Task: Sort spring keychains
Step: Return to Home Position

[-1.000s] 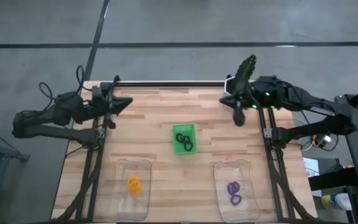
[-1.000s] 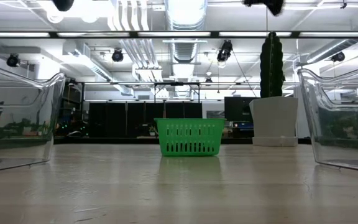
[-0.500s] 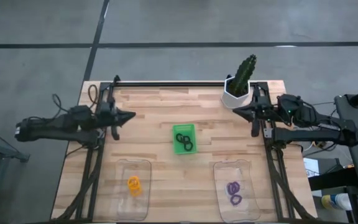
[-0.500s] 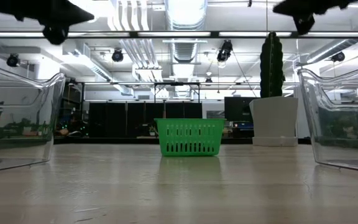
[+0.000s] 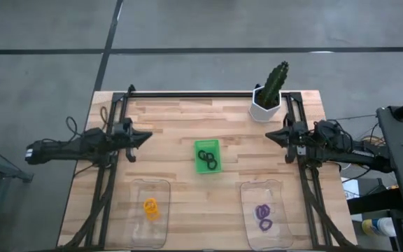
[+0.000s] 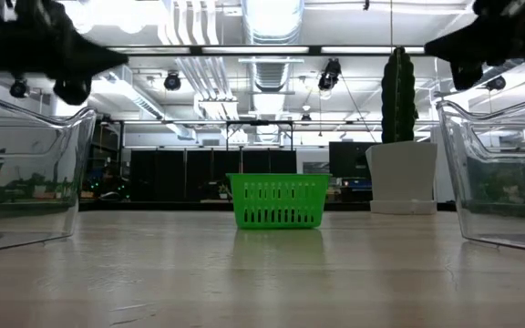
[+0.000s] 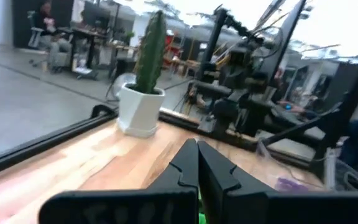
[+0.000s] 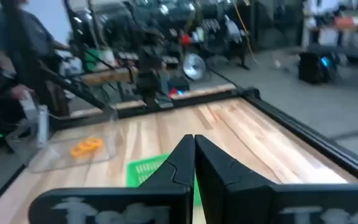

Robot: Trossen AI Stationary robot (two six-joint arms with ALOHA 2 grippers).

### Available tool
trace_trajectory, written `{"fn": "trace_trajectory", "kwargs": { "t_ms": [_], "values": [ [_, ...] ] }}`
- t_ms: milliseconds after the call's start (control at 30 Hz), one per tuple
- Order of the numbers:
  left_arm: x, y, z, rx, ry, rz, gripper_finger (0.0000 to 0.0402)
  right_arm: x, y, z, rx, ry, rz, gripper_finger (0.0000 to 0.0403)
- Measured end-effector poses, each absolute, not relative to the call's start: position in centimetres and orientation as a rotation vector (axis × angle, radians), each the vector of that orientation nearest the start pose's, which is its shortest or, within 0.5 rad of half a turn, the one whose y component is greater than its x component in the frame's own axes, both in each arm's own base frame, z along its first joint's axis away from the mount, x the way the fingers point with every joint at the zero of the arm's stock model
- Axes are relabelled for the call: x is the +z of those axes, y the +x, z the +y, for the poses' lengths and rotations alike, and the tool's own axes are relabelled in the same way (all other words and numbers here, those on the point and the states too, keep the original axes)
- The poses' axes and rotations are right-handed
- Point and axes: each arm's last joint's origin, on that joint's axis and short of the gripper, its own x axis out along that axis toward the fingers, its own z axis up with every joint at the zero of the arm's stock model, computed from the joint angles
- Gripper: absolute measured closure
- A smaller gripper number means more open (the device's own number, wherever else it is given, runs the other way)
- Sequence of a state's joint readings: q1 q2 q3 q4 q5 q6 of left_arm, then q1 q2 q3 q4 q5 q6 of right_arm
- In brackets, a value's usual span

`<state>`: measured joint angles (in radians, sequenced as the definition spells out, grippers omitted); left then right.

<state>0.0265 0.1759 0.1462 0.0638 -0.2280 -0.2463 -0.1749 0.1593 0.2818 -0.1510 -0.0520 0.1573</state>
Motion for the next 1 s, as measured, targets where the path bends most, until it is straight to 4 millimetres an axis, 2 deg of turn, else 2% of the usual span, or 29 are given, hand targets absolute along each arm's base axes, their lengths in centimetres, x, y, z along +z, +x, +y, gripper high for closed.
{"fn": "trace_trajectory", "kwargs": {
  "t_ms": [167,300,400,567,767,1000],
  "values": [
    [19.5,10.1,0.8,0.216,-0.261,-0.116,0.0401,21.5,8.8,-1.4,-0.107,0.130,-0.085,0.0394],
    [17.9,10.3,0.8,0.212,-0.255,-0.139,0.0402,19.9,8.8,-1.3,-0.091,0.083,-0.083,0.0394],
    [17.7,10.3,0.9,0.218,-0.229,-0.117,0.0402,19.1,9.1,-1.3,-0.074,0.051,-0.075,0.0394],
    [17.6,10.3,1.0,0.263,-0.182,-0.109,0.0401,18.4,9.4,-1.3,-0.060,0.059,-0.118,0.0394],
    [17.5,10.3,1.0,0.270,-0.200,-0.105,0.0402,17.7,9.6,-1.4,-0.060,0.155,-0.075,0.0394],
    [17.5,10.3,1.0,0.271,-0.201,-0.104,0.0402,17.5,9.8,-1.4,-0.065,0.151,-0.048,0.0394]
  ]
}}
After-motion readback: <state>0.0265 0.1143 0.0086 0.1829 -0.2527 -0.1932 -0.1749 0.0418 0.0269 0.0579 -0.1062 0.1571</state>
